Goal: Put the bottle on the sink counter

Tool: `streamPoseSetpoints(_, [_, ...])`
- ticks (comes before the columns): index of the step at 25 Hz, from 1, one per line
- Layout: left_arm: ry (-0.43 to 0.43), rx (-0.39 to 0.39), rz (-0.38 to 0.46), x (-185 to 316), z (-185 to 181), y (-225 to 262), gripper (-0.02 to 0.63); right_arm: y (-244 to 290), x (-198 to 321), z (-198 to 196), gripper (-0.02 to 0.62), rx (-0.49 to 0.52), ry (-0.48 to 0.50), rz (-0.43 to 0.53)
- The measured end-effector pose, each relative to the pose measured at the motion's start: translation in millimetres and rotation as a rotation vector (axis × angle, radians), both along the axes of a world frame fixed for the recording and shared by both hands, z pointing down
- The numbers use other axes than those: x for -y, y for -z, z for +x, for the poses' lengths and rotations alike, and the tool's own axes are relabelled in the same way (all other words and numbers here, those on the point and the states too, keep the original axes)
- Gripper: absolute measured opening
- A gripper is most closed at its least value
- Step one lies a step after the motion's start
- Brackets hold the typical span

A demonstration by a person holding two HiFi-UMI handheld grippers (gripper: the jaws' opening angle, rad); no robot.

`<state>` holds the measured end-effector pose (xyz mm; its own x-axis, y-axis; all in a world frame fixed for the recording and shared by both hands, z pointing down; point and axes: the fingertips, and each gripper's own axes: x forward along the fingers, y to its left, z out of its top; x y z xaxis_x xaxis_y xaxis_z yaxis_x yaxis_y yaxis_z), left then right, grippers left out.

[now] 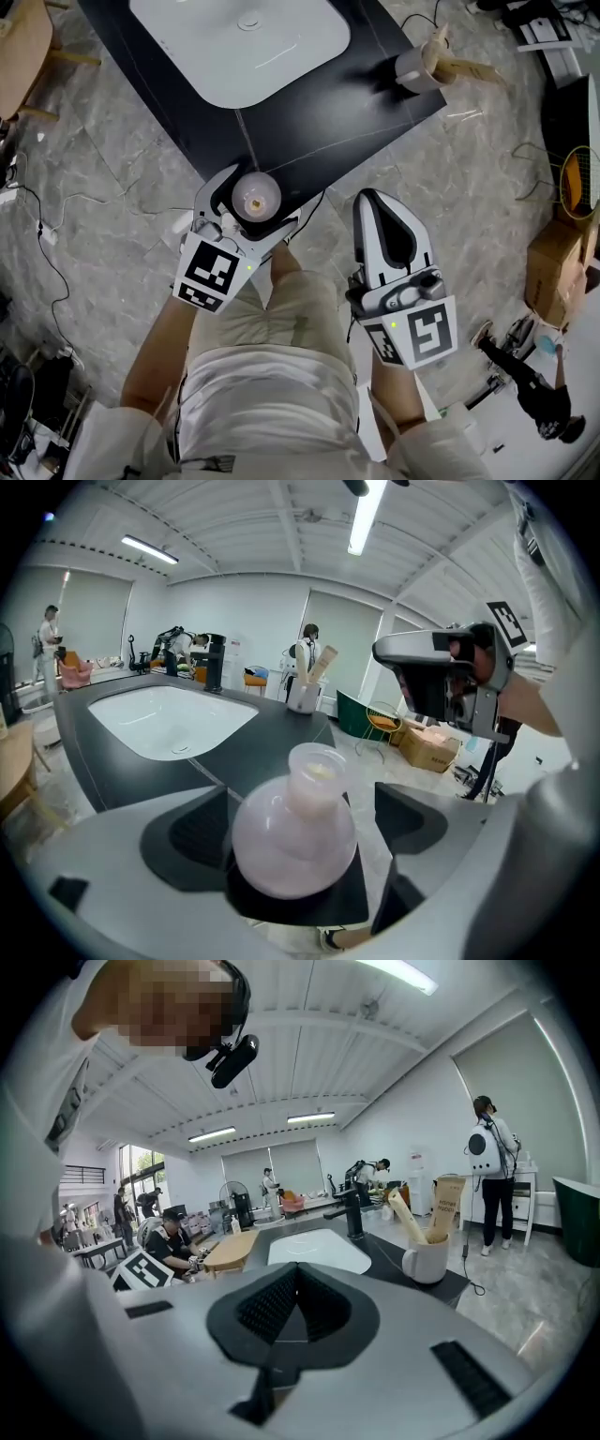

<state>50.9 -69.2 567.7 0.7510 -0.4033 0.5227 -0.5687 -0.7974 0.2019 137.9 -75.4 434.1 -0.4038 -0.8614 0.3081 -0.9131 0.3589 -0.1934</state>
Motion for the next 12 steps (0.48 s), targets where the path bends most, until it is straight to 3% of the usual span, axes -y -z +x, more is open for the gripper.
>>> streamPoseSetpoints(12, [-0.075,-0.086,0.019,-12.4,-21.9,47.4,0.476,49.8,-31.0,-31.2,0.011,-0.038,-0.092,0.055])
